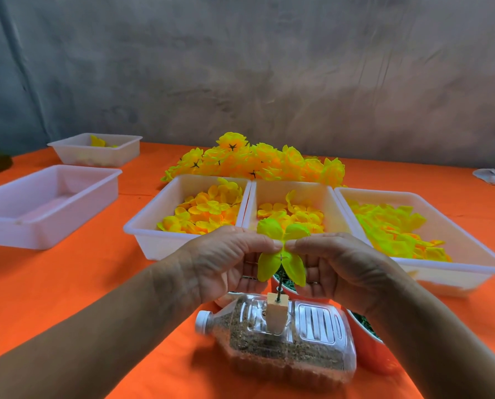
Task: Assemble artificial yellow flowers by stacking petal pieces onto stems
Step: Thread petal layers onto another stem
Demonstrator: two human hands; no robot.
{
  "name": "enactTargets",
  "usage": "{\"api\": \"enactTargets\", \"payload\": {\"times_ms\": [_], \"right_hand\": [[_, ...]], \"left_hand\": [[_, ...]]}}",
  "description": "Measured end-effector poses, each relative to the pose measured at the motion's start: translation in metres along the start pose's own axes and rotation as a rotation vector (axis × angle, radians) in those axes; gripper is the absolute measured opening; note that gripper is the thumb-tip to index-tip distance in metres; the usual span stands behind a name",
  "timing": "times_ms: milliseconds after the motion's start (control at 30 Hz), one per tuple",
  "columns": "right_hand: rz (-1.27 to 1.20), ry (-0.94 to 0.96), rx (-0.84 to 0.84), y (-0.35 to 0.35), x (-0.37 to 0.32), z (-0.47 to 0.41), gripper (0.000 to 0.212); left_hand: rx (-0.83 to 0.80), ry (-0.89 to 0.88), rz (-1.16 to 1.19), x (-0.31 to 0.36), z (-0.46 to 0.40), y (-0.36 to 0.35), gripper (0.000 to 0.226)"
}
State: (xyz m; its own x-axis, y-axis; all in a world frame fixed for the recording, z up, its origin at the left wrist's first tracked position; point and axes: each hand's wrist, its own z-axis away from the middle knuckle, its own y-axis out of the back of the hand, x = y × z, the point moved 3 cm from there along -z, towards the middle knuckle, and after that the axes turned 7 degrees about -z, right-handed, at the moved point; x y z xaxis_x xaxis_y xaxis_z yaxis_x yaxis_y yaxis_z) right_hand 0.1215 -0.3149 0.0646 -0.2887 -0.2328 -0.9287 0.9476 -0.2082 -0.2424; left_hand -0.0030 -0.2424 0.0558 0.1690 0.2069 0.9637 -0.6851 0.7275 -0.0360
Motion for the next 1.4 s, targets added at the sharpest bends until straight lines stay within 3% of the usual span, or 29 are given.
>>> {"api": "enactTargets", "payload": {"times_ms": [167,300,600,833,933,1100,1400], "right_hand": [[0.012,0.015,-0.030,-0.001,0.000,0.001,0.034],[0.007,0.016,-0.034,0.001,0.002,0.000,0.035],[-0.025,-0.061,-0.049,0.005,0.008,-0.003,0.041],[-0.042,-0.069,-0.073,0.006,0.009,-0.004,0.041],[-0.055,-0.064,-0.073,0.005,0.011,-0.006,0.039],[-0.066,-0.065,-0.071,0.004,0.012,-0.007,0.034],[-0.067,-0.098,-0.070,0.005,0.011,-0.006,0.024]], "left_hand": [[-0.027,-0.015,-0.017,-0.001,0.002,0.001,0.019],[-0.032,-0.015,-0.003,-0.003,0.002,0.000,0.005],[-0.039,0.002,-0.014,-0.005,0.002,-0.001,0.021],[-0.010,-0.128,-0.096,-0.003,0.004,0.001,0.030],[0.009,-0.159,-0.128,-0.002,0.003,0.001,0.021],[-0.012,-0.067,-0.049,-0.004,0.003,0.000,0.001],[-0.029,0.028,0.019,-0.008,0.001,-0.004,0.012]]}}
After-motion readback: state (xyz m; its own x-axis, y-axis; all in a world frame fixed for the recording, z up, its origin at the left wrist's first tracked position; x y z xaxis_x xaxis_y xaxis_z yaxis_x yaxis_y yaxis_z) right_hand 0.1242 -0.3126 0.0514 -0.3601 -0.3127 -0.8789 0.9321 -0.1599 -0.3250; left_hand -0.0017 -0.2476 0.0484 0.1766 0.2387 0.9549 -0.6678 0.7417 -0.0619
